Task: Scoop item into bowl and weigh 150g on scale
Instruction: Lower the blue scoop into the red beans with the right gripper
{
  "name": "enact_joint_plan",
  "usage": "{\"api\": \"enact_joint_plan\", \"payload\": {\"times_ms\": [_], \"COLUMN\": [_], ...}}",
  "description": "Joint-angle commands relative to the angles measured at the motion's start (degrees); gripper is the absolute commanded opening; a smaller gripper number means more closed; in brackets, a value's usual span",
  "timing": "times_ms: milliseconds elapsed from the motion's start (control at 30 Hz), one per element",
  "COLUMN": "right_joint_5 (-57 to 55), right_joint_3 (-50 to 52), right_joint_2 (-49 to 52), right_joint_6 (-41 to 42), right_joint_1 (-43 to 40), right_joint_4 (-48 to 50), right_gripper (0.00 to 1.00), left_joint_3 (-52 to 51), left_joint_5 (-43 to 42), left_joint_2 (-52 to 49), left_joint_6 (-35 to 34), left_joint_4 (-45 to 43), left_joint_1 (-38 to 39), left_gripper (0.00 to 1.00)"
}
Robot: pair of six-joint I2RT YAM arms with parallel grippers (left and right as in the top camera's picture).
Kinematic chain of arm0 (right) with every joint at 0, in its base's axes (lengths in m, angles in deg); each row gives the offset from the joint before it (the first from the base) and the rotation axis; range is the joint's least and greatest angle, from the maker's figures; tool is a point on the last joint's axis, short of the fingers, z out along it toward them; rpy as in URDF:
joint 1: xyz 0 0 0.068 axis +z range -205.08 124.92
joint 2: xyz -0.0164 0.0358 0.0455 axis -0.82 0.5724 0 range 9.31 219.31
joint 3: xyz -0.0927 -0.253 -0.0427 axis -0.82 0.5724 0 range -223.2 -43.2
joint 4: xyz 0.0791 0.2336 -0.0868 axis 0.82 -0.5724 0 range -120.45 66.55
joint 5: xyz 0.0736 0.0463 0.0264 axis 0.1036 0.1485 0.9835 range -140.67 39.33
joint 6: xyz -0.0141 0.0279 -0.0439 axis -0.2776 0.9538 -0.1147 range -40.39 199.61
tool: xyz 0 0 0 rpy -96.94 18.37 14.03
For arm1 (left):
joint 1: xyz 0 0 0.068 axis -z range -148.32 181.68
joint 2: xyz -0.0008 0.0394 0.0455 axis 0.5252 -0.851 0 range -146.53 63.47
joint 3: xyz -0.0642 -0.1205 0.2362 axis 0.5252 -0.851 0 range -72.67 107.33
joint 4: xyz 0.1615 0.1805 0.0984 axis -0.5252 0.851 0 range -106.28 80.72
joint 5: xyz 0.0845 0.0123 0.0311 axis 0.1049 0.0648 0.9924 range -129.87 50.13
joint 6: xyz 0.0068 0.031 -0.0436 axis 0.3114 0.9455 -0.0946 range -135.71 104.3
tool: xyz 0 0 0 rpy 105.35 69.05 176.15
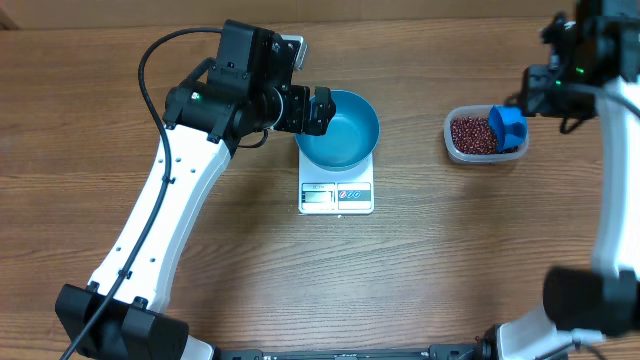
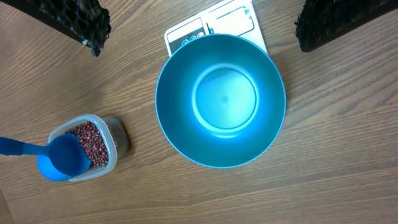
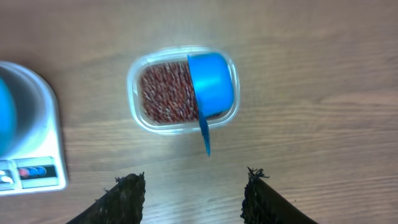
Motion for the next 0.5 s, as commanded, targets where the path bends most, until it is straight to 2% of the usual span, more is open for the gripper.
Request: {"api": "enact_joint_plan", "payload": {"times_ms": [0, 233, 467], "right_joint_5": [1.2, 0.8, 6.5], "right_joint_3": [6.5, 27.6, 35.4], "right_joint_2": [-4.0, -7.0, -7.0], "right_joint_6": [1.6, 0.8, -6.4], "right_joint_1": [-0.6, -3.0, -5.2], "right_joint_4": [3.7, 20.9, 30.0], "right_gripper": [0.52, 0.52, 0.48], "left_joint_3": [0.8, 0.8, 0.8], "left_joint_5": [1.0, 4.3, 4.4], "left_joint_2": [0.0, 0.0, -0.1], "left_joint_6": [1.3, 1.3, 1.3], "left_joint_4": [-0.3, -0.3, -0.3], "left_joint_1": [-0.2, -0.2, -0.2], "left_gripper": [1.00, 1.00, 1.00]}}
